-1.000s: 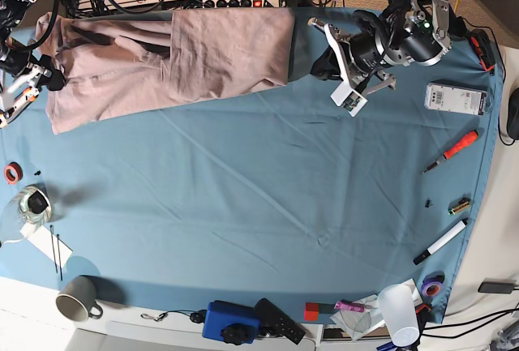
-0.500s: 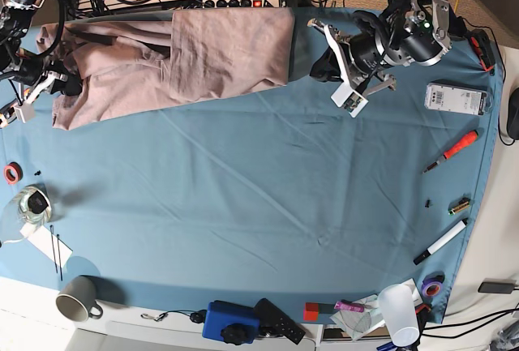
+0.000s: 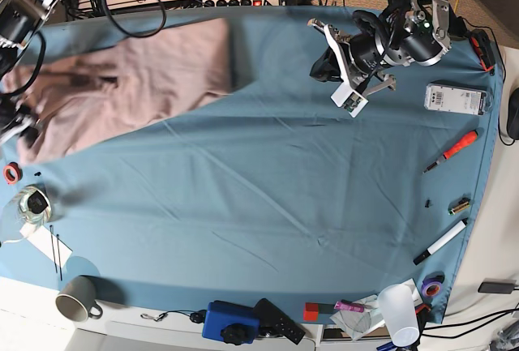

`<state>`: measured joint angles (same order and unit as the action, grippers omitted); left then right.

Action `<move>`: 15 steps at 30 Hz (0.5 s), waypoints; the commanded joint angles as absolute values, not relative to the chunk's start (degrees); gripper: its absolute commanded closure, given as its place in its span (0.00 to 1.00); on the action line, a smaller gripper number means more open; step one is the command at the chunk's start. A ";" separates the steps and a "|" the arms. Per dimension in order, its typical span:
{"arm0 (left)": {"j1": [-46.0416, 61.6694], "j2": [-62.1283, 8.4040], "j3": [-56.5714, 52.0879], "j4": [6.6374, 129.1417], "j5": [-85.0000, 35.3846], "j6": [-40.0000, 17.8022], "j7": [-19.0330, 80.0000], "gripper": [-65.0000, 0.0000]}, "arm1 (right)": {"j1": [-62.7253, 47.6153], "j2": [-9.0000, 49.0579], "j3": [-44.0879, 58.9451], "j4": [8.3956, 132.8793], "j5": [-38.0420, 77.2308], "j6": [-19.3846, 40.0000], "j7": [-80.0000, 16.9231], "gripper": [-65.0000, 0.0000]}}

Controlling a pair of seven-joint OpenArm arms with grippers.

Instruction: Fold the T-shirt properly

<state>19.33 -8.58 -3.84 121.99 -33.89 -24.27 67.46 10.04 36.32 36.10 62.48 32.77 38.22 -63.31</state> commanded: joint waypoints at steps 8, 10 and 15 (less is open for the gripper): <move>20.16 -8.60 -3.95 123.22 -34.74 -24.23 67.37 1.00 | 10.87 37.93 39.46 63.40 34.46 38.13 -69.95 1.00; 20.95 -8.60 -4.01 123.83 -34.65 -23.05 67.90 1.00 | 10.20 37.91 39.44 63.83 37.89 38.15 -71.46 1.00; 24.34 -8.60 -8.93 128.53 -34.57 -22.98 67.70 1.00 | 5.67 36.80 39.44 70.91 46.02 38.70 -76.31 1.00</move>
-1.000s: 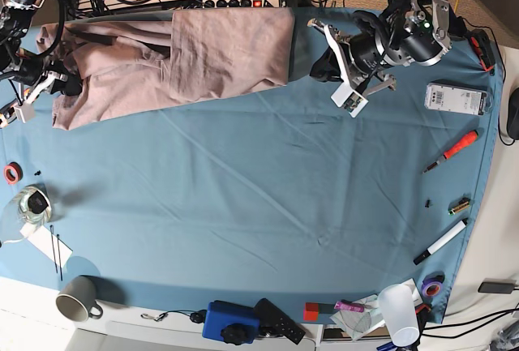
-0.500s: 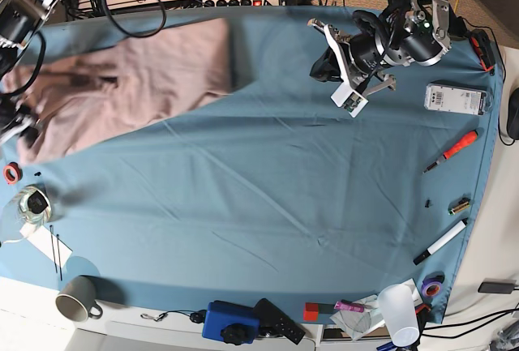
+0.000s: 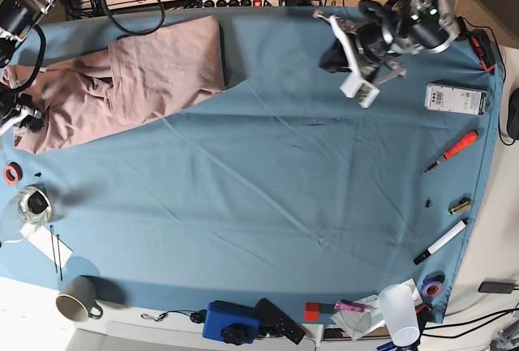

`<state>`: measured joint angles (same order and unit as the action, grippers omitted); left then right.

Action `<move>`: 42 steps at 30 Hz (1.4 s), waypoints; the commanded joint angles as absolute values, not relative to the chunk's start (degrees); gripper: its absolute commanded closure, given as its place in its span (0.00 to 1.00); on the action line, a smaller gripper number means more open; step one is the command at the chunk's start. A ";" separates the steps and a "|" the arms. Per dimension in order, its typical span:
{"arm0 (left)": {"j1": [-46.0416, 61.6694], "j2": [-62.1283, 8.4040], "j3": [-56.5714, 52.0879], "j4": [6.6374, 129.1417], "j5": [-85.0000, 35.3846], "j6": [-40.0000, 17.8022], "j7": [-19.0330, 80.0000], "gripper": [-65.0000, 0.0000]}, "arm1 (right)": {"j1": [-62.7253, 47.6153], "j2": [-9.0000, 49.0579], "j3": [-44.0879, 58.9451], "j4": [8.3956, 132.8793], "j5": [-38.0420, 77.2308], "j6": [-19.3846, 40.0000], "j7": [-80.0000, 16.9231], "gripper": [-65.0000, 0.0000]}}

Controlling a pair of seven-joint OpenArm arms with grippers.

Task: Fold the T-shirt properly
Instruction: 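Grasp the shirt's folded end with the right gripper and fold it over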

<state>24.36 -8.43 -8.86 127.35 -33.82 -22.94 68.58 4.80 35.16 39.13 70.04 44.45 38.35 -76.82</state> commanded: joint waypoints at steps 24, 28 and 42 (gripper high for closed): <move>34.59 -8.60 -33.89 135.00 -40.77 -22.94 68.58 1.00 | -15.40 20.12 36.95 116.05 73.73 40.00 -80.00 1.00; 34.63 -8.60 -35.97 135.00 -40.77 -22.96 68.58 1.00 | -15.55 20.14 32.42 116.99 72.88 40.00 -80.00 1.00; 35.55 -8.60 -37.06 135.00 -40.75 -22.96 68.07 1.00 | -15.57 20.23 17.56 116.95 63.99 40.00 -80.00 0.94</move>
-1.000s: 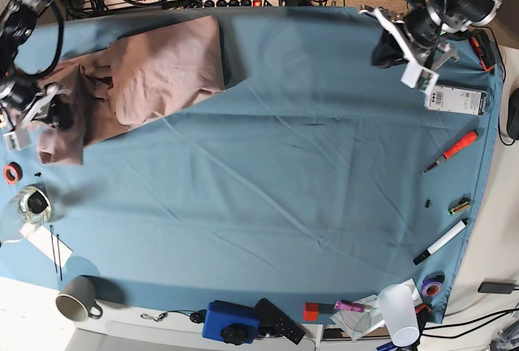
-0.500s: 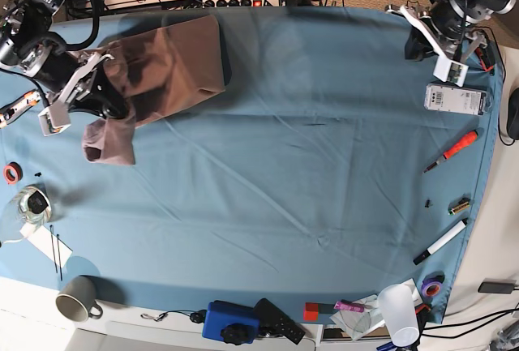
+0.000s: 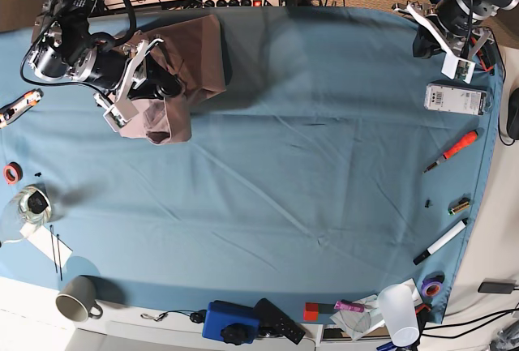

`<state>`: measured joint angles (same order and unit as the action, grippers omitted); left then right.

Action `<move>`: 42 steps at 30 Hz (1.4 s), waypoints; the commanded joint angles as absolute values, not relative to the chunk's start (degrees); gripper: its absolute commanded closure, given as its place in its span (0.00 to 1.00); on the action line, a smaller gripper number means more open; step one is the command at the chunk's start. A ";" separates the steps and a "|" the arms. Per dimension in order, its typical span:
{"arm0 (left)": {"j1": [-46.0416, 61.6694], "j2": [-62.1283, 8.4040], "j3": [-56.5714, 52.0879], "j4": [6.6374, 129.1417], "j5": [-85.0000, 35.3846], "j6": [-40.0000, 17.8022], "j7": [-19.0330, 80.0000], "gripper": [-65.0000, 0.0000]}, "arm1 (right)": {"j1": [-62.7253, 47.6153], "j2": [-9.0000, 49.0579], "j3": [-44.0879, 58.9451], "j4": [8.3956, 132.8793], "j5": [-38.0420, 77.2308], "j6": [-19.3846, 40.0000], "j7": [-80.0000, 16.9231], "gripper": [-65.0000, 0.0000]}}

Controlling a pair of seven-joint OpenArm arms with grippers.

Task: Fold the T-shirt properly
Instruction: 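Grasp the shirt's folded end with the right gripper and fold it over, then smooth the folded shirt with the right gripper and release it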

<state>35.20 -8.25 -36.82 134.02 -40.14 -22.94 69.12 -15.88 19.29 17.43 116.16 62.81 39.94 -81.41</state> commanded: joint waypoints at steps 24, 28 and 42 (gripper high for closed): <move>36.51 -8.56 -37.04 135.00 -39.51 -22.94 67.51 1.00 | -16.51 22.52 32.82 125.84 48.82 38.02 -73.25 1.00; 36.51 -8.58 -37.04 135.00 -39.62 -22.94 67.55 1.00 | -16.51 22.52 30.26 124.01 42.11 36.82 -72.10 1.00; 36.16 -8.58 -37.04 135.00 -40.75 -22.98 67.05 1.00 | -19.11 22.59 14.22 117.45 44.49 39.16 -80.00 1.00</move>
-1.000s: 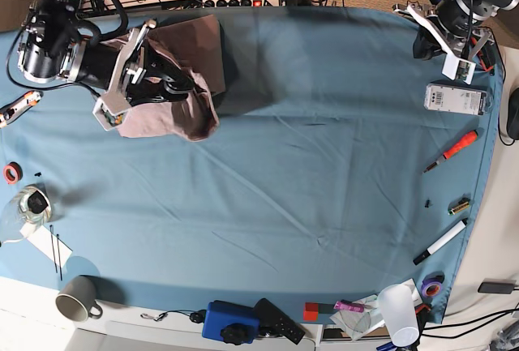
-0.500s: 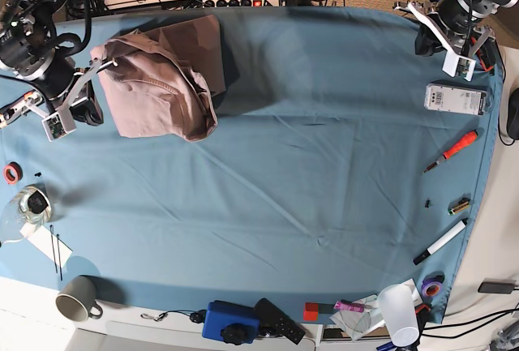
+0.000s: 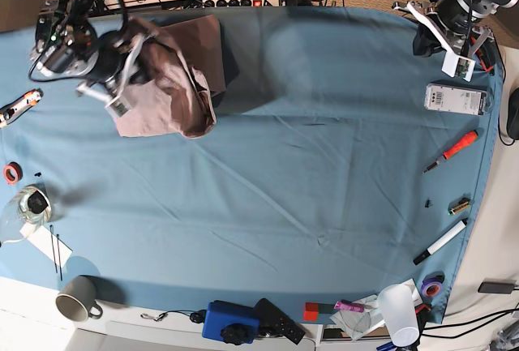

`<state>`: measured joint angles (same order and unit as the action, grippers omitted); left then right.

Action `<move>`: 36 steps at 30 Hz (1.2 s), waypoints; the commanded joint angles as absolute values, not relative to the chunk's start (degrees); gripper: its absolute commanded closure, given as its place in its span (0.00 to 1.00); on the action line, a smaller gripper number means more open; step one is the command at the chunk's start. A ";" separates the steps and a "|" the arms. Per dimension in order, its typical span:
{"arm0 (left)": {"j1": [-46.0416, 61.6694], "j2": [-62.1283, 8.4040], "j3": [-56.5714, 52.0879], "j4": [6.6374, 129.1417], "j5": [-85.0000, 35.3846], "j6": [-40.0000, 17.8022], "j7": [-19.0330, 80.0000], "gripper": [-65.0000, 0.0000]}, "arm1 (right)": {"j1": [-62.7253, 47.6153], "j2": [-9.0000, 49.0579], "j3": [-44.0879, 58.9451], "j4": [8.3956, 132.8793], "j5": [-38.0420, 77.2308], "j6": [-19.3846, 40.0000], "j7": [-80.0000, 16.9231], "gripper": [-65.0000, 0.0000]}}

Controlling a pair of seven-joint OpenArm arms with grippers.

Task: Fold the T-shirt properly
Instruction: 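Smooth the folded shirt with the right gripper and release it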

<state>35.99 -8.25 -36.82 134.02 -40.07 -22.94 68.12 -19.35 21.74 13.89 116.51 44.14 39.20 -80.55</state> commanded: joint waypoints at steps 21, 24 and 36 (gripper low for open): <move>36.18 -8.58 -37.04 135.00 -40.75 -22.98 64.51 1.00 | -19.38 25.06 14.31 119.83 48.38 40.00 -77.43 1.00; 36.16 -8.58 -37.04 135.00 -40.75 -23.00 64.49 1.00 | -18.83 25.06 14.28 112.68 48.58 40.00 -76.16 1.00; 36.03 -8.58 -37.04 135.00 -38.61 -23.00 62.96 1.00 | -14.55 26.48 15.25 110.39 60.55 40.00 -77.25 1.00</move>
